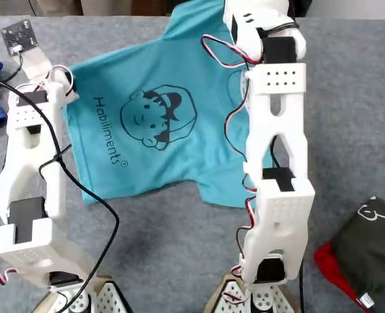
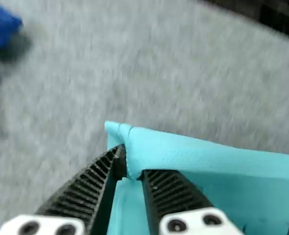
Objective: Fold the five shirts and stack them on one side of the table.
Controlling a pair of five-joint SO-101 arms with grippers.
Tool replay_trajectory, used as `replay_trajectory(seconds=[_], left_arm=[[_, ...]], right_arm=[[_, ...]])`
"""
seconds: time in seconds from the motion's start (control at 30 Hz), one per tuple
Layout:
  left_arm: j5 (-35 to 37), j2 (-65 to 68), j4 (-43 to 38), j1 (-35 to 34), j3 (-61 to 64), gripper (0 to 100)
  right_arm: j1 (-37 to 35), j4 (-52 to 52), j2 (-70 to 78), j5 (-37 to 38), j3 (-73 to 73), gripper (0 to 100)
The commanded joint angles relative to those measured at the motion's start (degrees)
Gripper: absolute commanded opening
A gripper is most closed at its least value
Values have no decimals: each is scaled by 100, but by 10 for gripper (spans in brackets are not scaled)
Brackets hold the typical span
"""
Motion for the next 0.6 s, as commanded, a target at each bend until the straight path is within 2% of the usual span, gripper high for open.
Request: replay_trajectory(seconds=[0.0, 0.23, 0.37, 0.47, 0.57], left_arm=[[-413, -119, 651, 202, -264, 19], [-879, -1297, 782, 527, 1345, 19], [-1160, -2255, 255, 607, 2778, 19], [-1345, -2967, -105, 571, 3727, 19], [-1538, -3556, -105, 589, 4422, 19]], right_arm=[[-22, 1116, -31, 422, -541, 4], [-31, 3033, -40, 1257, -514, 4], [13, 4229, -40, 1451, -532, 4], [277, 4404, -75, 1451, -462, 4], [470, 4413, -330, 1688, -145, 4]])
